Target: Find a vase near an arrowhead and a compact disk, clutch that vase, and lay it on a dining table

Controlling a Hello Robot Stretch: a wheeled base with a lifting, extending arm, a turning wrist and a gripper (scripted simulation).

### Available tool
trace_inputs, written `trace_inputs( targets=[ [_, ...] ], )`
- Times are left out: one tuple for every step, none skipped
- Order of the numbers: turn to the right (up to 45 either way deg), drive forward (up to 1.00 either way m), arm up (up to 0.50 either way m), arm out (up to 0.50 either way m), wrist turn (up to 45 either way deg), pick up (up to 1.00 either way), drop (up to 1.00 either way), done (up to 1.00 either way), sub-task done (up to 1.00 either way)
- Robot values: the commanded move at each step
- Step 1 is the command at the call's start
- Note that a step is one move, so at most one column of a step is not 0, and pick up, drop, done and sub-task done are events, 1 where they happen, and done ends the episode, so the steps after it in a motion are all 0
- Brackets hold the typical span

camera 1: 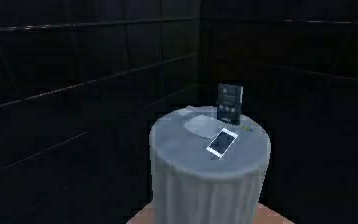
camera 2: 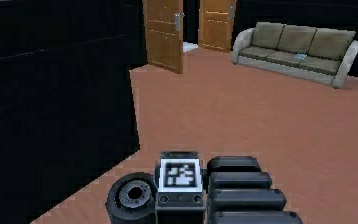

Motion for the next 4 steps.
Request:
trace_inputs(
  targets=[
    [45.0, 0.00, 0.00, 0.00, 0.0, 0.00, 0.00, 0.00, 0.00],
    [45.0, 0.00, 0.00, 0.00, 0.0, 0.00, 0.00, 0.00, 0.00],
    [6.0, 0.00, 0.00, 0.00, 0.0, 0.00, 0.00, 0.00, 0.00],
    [-45.0, 0.00, 0.00, 0.00, 0.0, 0.00, 0.00, 0.00, 0.00]
  ],
)
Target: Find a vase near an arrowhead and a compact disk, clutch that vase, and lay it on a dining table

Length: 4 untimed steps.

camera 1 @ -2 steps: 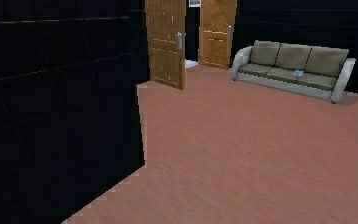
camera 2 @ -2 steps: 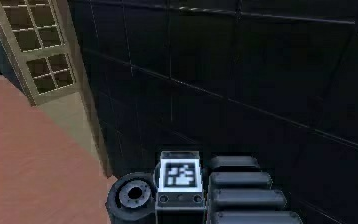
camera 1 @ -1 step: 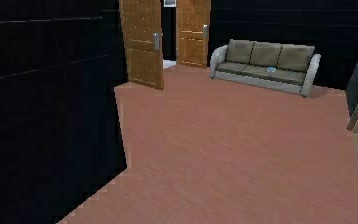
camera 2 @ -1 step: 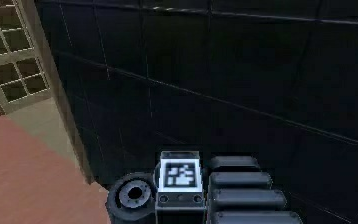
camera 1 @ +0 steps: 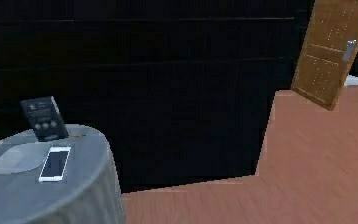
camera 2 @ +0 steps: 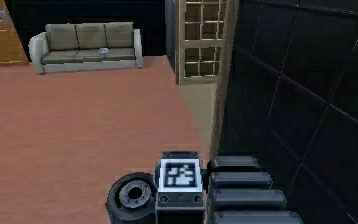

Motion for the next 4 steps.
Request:
trace_inputs(
  targets=[
    [-45.0, 0.00, 0.00, 0.00, 0.0, 0.00, 0.00, 0.00, 0.00],
    [-27.0, 0.00, 0.00, 0.00, 0.0, 0.00, 0.00, 0.00, 0.00],
    [0.0, 0.70, 0.00, 0.00, 0.0, 0.00, 0.00, 0.00, 0.00],
    [45.0, 0.00, 0.00, 0.00, 0.0, 0.00, 0.00, 0.00, 0.00]
  ],
)
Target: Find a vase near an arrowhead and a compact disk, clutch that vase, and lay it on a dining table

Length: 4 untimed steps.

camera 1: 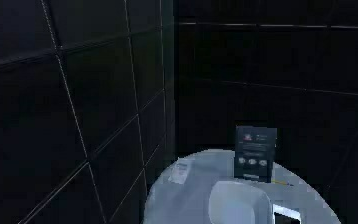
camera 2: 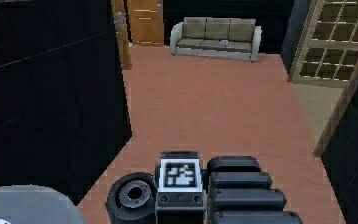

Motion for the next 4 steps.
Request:
trace_inputs(
  targets=[
    [45.0, 0.00, 0.00, 0.00, 0.0, 0.00, 0.00, 0.00, 0.00],
    [39.0, 0.00, 0.00, 0.00, 0.0, 0.00, 0.00, 0.00, 0.00],
    [-45.0, 0.00, 0.00, 0.00, 0.0, 0.00, 0.00, 0.00, 0.00],
    [-45.0, 0.00, 0.00, 0.00, 0.0, 0.00, 0.00, 0.00, 0.00]
  ],
)
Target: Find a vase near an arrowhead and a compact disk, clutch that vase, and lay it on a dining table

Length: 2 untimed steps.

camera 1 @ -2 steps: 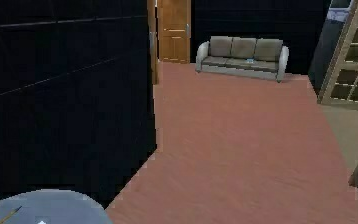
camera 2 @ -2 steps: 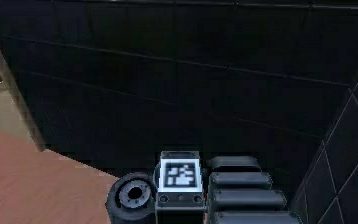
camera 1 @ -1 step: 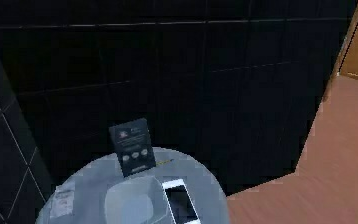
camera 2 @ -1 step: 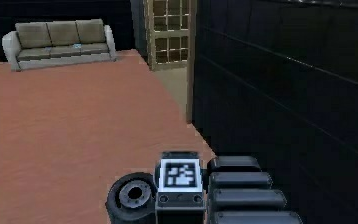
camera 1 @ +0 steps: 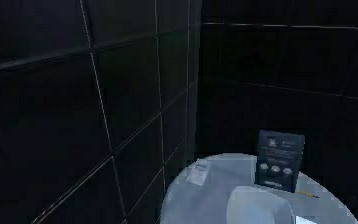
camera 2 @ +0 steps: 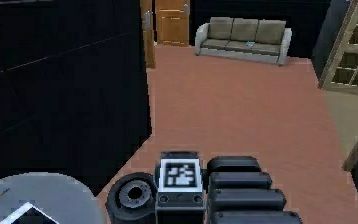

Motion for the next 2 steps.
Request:
trace_inputs(
  targets=[
    [-24.0, 0.00, 0.00, 0.00, 0.0, 0.00, 0.00, 0.00, 0.00],
    [0.0, 0.00, 0.00, 0.30, 0.0, 0.00, 0.00, 0.00, 0.00]
  ],
)
